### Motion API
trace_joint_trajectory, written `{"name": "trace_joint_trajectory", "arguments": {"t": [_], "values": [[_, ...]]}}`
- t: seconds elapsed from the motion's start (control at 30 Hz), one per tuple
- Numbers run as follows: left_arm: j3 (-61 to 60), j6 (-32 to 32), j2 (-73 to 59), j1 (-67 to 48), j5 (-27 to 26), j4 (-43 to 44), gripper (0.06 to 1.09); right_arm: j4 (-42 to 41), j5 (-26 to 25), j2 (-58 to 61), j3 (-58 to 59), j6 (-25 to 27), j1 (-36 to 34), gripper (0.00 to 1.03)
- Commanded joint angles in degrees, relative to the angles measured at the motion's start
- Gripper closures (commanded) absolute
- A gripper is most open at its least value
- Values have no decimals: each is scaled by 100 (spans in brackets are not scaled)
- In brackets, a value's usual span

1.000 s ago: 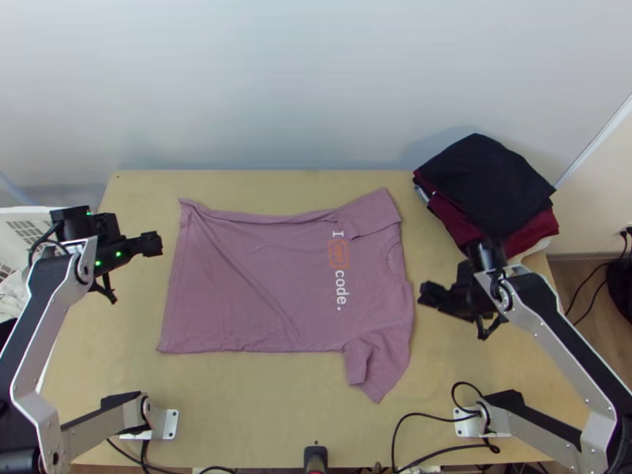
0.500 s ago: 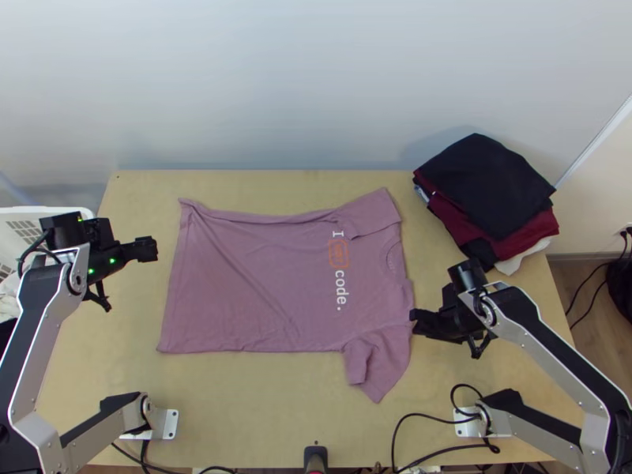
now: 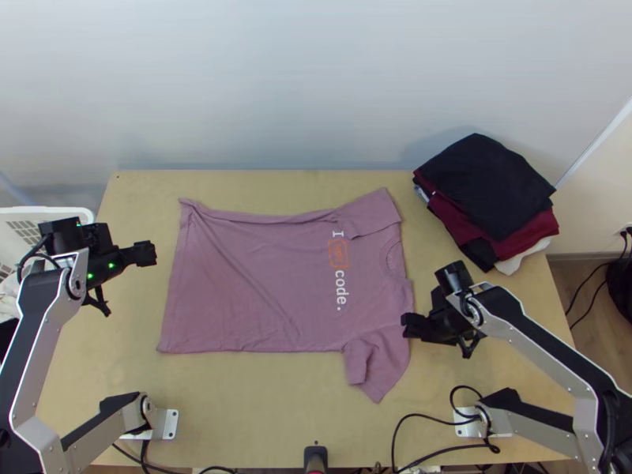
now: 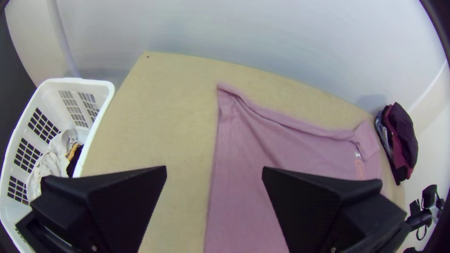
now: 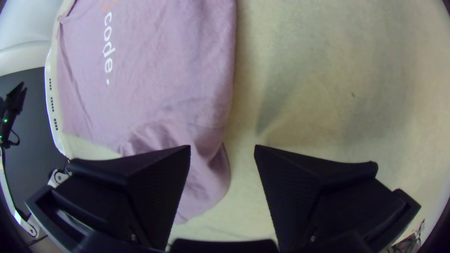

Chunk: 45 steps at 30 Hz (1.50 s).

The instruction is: Fold the t-shirt

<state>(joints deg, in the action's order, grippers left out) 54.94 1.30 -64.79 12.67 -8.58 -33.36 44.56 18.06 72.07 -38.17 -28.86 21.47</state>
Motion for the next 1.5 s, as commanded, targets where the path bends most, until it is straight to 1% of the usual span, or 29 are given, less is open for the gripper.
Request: {"name": "trace_joint_trajectory", "arguments": {"t": [0.0, 0.07, 0.1, 0.13, 0.23, 0.27, 0.33, 0.47, 0.57, 0.7, 0.8, 0.87, 0.9, 1.0, 1.07, 1.17, 1.37, 1.4, 1.43, 1.47], "values": [[-150, -200, 125, 34, -47, -47, 10, -114, 66, 272, 82, -41, 164, 40], [-212, -359, 125, 52, -47, -65, 10, -140, 66, 378, 73, -76, 278, 42], [-238, -499, 125, 61, -47, -118, 10, -158, 66, 422, 73, -111, 331, 50], [-282, -622, 134, 69, -47, -144, 10, -184, 66, 430, 82, -128, 349, 60], [-352, -1141, 151, 148, -47, -390, 10, -342, 57, 369, 152, -155, 437, 95], [-361, -1369, 151, 192, -47, -522, 10, -404, 57, 307, 170, -155, 437, 100], [-370, -1923, 151, 333, -56, -786, 11, -421, 57, 211, 187, -146, 445, 100], [-589, -3549, 371, 597, -56, -1603, 11, -430, 48, 149, 187, -146, 393, 100], [-765, -4569, 529, 922, -56, -2060, 11, -457, 48, 149, 214, -137, 366, 100], [-897, -5535, 705, 1001, -65, -3185, 11, -553, 57, 140, 231, -155, 384, 100], [-1240, -5940, 1021, 939, -91, -3422, 11, -597, 57, 149, 196, -190, 401, 100], [-1416, -5887, 1109, 746, -109, -3440, 12, -597, 57, 158, 187, -190, 401, 100], [-1468, -5808, 1109, 632, -109, -3484, 14, -597, 57, 158, 179, -190, 401, 100], [-1521, -5527, 960, 377, -153, -3528, 14, -597, 57, 123, 205, -190, 401, 100], [-1591, -5465, 749, 351, -232, -3519, 14, -597, 57, 96, 231, -190, 393, 100], [-1600, -5342, 433, 351, -373, -3387, 14, -597, 57, 70, 258, -190, 401, 100], [-1662, -5263, -60, 377, -390, -3000, 14, -597, 57, 35, 284, -199, 401, 100], [-1679, -5210, -130, 377, -390, -2895, 15, -597, 57, 35, 284, -199, 401, 100], [-1688, -5210, -209, 377, -390, -2869, 17, -597, 57, 35, 293, -199, 401, 100], [-1714, -5219, -279, 377, -390, -2825, 17, -597, 57, 26, 284, -208, 401, 100]]}}
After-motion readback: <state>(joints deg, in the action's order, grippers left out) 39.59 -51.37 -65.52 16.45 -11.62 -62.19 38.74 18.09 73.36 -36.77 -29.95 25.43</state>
